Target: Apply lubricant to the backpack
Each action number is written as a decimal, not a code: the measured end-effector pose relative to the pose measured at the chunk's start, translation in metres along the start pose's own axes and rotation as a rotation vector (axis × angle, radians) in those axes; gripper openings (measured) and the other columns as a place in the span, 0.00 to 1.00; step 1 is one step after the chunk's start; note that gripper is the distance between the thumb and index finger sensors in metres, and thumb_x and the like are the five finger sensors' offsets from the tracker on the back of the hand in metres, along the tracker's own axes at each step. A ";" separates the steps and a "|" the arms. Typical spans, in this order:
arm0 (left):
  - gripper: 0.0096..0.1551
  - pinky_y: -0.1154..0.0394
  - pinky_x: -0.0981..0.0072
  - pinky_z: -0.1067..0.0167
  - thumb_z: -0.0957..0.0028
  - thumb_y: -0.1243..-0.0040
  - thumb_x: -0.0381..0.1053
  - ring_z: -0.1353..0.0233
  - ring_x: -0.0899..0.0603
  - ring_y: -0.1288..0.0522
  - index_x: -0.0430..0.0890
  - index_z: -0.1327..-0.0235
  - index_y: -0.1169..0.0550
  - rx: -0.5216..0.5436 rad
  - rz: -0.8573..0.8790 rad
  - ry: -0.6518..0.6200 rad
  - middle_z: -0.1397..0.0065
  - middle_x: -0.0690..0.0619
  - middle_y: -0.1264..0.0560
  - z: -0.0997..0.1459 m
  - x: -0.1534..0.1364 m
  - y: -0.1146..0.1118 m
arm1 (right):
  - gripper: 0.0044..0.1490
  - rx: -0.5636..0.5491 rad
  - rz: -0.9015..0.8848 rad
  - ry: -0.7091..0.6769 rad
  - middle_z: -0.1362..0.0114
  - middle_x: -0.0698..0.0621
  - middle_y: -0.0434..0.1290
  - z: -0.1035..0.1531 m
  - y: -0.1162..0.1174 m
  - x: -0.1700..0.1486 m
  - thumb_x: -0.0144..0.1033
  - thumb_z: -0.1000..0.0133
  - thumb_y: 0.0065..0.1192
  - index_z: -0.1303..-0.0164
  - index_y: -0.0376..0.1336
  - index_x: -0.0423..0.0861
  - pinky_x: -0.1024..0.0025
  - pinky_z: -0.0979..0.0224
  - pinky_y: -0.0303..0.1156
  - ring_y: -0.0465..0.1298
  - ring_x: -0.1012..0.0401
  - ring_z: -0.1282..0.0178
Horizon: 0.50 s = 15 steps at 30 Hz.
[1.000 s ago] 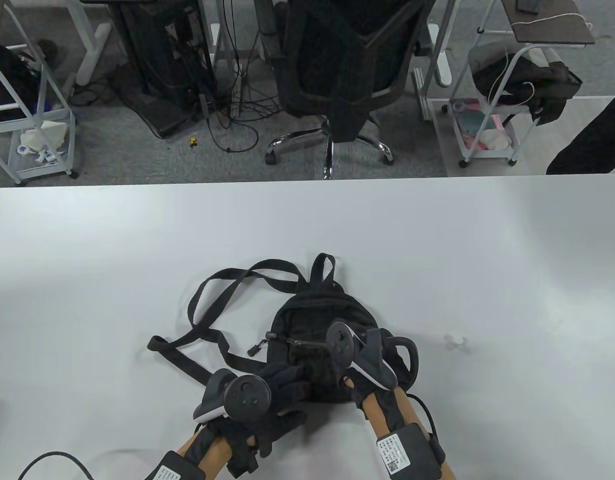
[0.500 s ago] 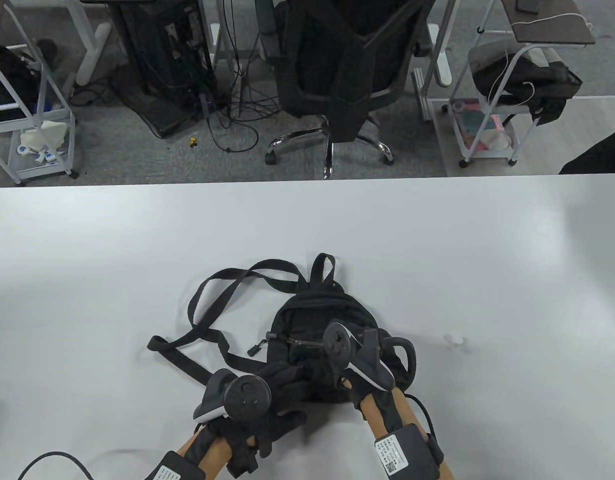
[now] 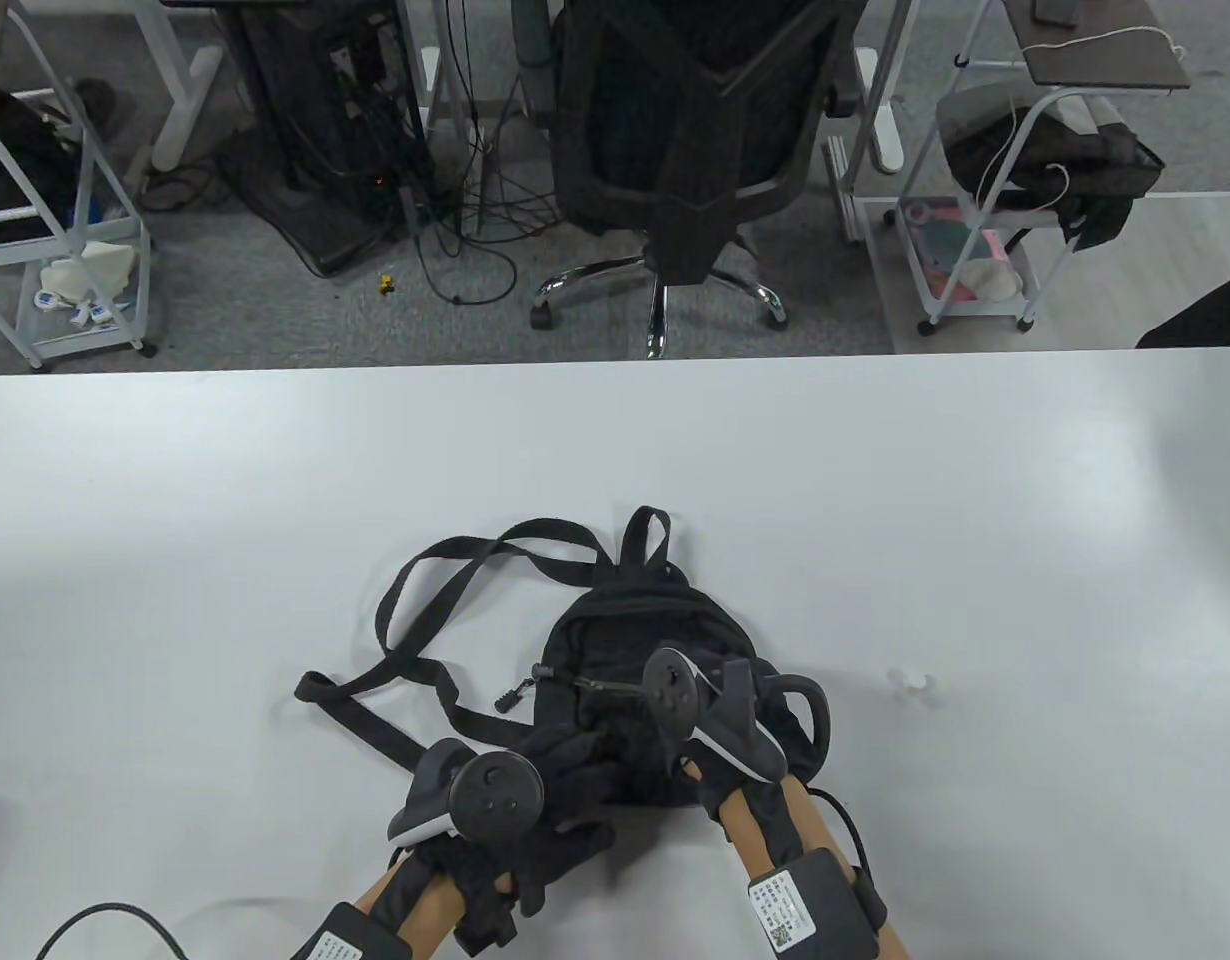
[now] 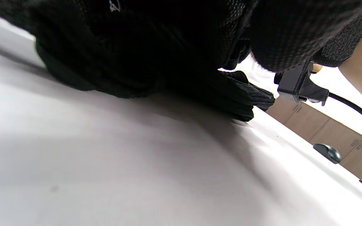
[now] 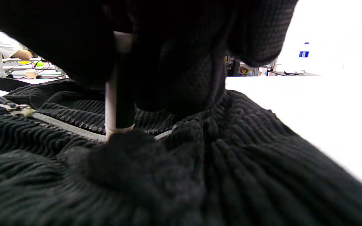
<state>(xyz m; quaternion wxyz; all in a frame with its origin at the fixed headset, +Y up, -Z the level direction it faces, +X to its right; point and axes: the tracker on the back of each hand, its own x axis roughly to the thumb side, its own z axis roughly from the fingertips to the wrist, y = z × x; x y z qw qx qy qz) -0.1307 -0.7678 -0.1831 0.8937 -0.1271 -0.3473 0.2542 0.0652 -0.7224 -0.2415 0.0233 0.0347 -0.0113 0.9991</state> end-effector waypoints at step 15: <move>0.38 0.38 0.32 0.29 0.50 0.35 0.63 0.22 0.31 0.39 0.44 0.30 0.23 0.002 -0.004 0.005 0.20 0.43 0.35 0.000 0.002 -0.001 | 0.27 0.003 -0.014 -0.003 0.41 0.57 0.82 0.000 0.000 -0.001 0.53 0.45 0.74 0.36 0.70 0.62 0.55 0.33 0.77 0.88 0.61 0.51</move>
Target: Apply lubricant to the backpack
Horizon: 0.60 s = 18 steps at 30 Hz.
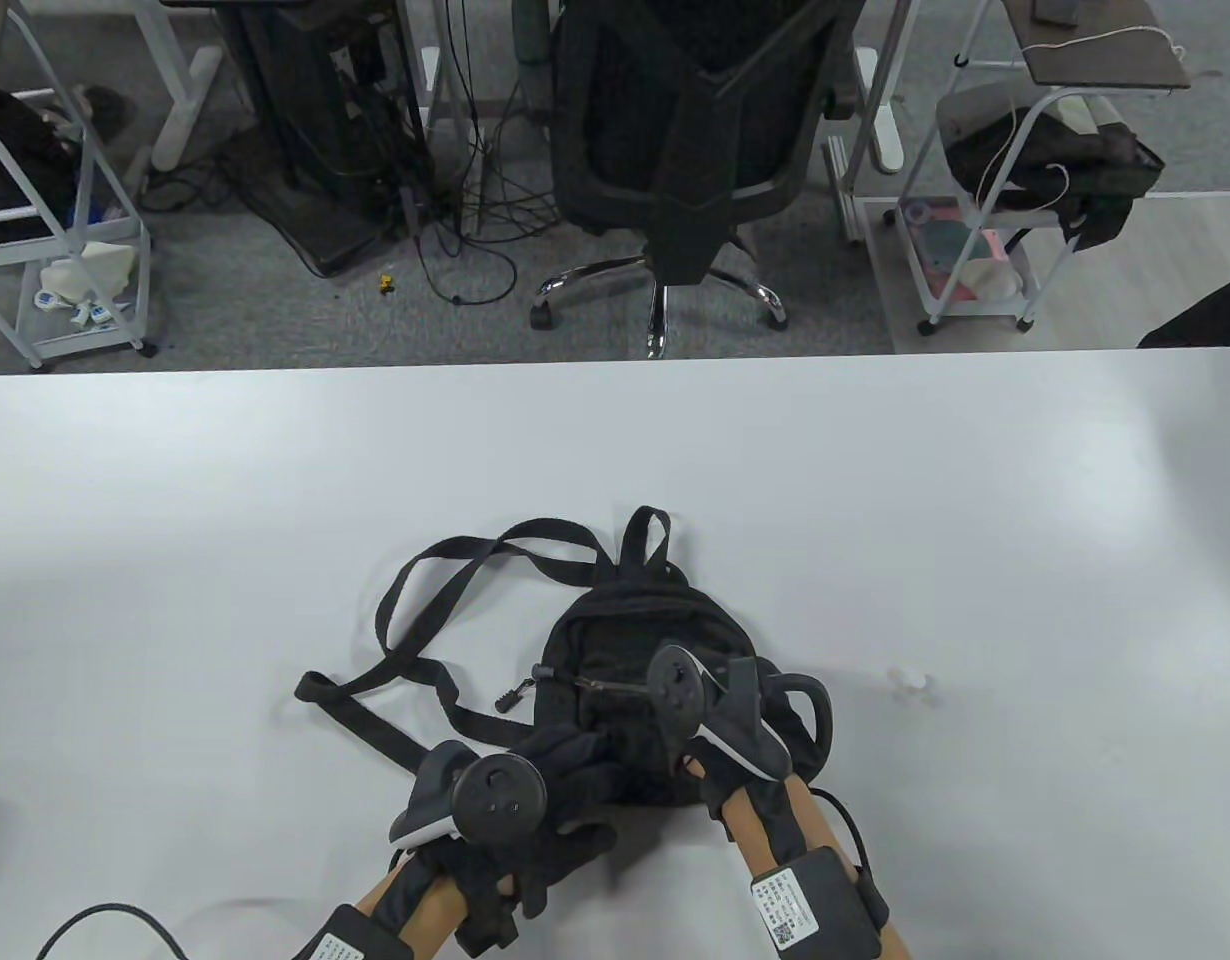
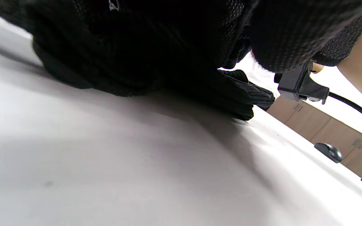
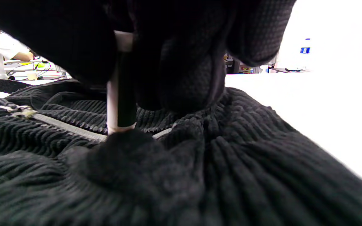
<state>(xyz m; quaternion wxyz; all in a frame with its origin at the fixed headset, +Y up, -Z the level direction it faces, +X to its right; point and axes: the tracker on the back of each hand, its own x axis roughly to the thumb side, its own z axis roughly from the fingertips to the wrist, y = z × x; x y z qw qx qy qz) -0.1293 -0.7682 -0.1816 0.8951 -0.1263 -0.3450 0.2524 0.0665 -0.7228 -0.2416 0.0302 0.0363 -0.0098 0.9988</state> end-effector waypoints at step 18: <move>0.39 0.39 0.32 0.29 0.50 0.35 0.64 0.22 0.30 0.40 0.44 0.30 0.23 -0.003 -0.003 0.006 0.20 0.42 0.35 -0.001 0.002 -0.001 | 0.27 0.003 -0.037 -0.019 0.40 0.59 0.81 0.000 0.003 0.007 0.54 0.45 0.73 0.35 0.69 0.64 0.56 0.32 0.77 0.88 0.63 0.49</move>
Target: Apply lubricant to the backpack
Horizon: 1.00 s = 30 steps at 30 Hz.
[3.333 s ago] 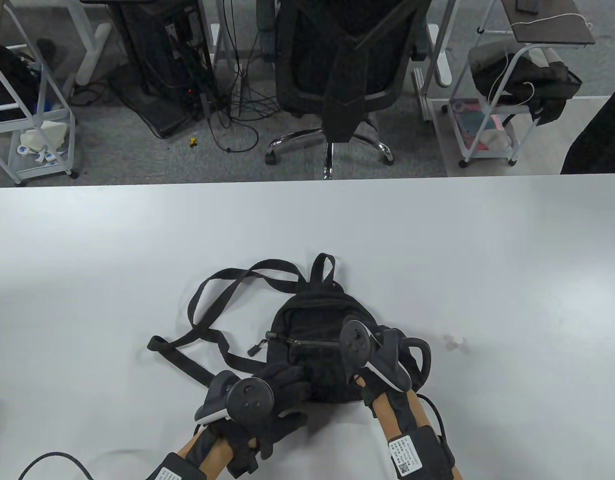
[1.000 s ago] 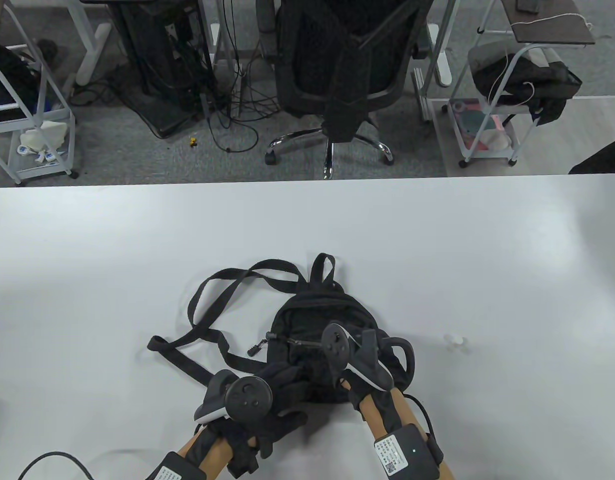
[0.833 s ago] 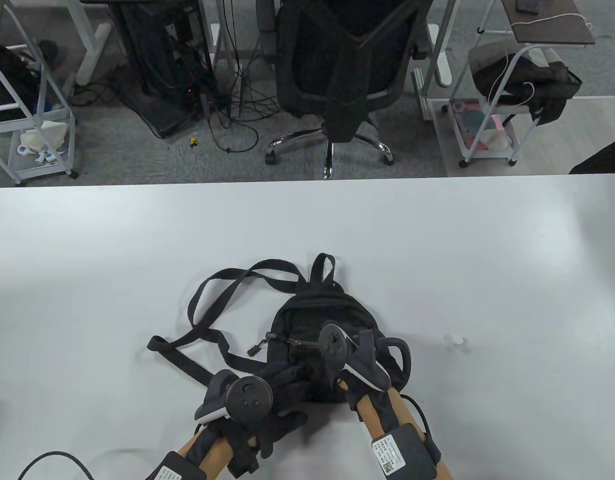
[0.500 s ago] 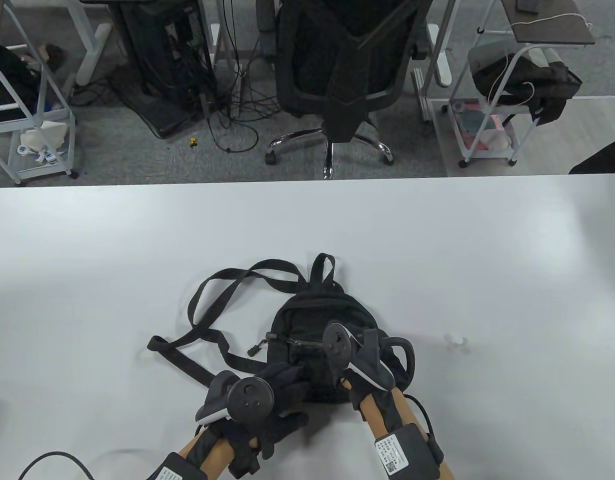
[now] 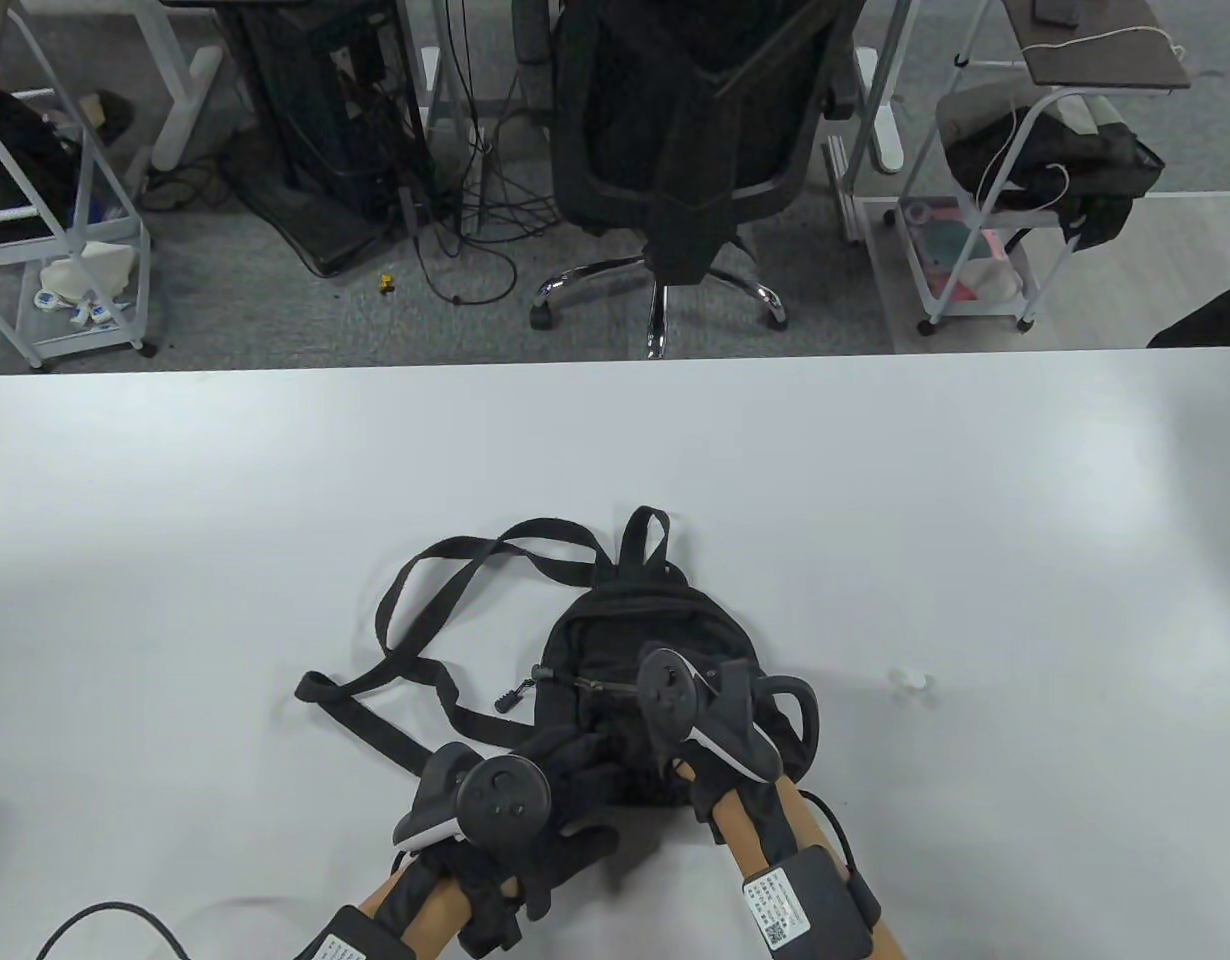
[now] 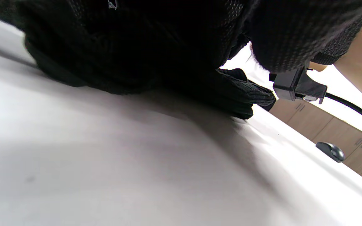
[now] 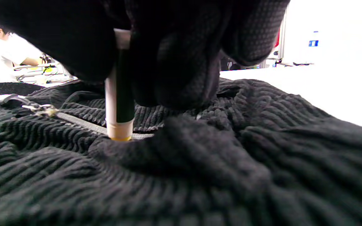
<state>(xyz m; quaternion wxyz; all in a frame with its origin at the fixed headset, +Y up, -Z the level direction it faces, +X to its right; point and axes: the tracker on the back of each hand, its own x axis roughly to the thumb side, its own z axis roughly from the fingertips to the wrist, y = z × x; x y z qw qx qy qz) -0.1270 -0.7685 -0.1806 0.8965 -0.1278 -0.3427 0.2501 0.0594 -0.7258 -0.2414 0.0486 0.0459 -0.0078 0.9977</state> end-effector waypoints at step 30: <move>0.39 0.38 0.32 0.29 0.50 0.35 0.64 0.22 0.30 0.39 0.44 0.29 0.23 -0.019 -0.021 -0.001 0.19 0.42 0.35 -0.001 0.001 0.000 | 0.26 0.033 0.014 0.059 0.41 0.57 0.82 -0.010 -0.004 0.000 0.53 0.45 0.73 0.36 0.70 0.62 0.56 0.33 0.77 0.88 0.62 0.51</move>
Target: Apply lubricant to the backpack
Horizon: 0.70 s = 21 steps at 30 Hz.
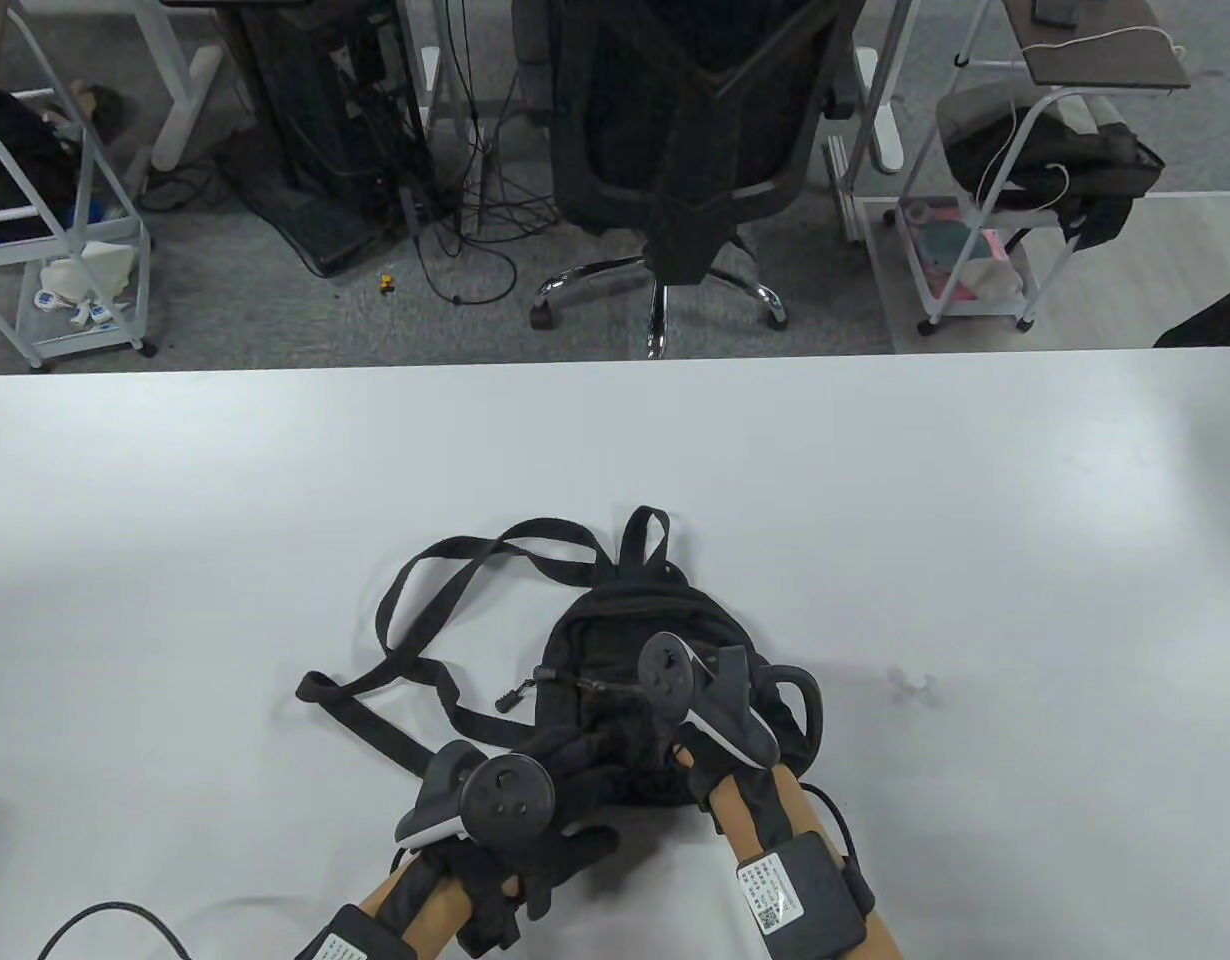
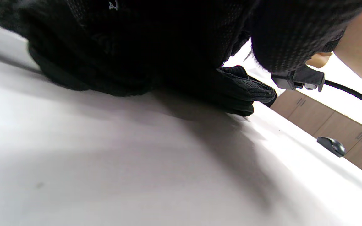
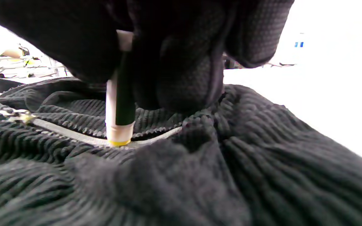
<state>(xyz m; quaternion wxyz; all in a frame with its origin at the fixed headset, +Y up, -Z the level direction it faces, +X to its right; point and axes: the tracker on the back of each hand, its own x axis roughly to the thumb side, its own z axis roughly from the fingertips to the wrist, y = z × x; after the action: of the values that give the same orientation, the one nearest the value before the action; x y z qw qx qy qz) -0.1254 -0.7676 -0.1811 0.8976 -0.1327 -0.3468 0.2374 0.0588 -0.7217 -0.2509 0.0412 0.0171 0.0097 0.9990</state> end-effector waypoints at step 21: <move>0.39 0.39 0.32 0.28 0.50 0.35 0.63 0.22 0.31 0.40 0.44 0.29 0.23 -0.003 0.007 0.000 0.19 0.43 0.36 0.002 -0.001 0.000 | 0.25 0.007 0.002 0.005 0.42 0.58 0.83 -0.002 -0.001 0.003 0.53 0.45 0.73 0.37 0.70 0.62 0.56 0.34 0.77 0.88 0.62 0.52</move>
<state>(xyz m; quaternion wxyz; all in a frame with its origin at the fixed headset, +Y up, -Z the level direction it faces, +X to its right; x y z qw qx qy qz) -0.1274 -0.7679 -0.1808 0.8964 -0.1354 -0.3470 0.2402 0.0559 -0.7202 -0.2529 0.0399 0.0148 0.0131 0.9990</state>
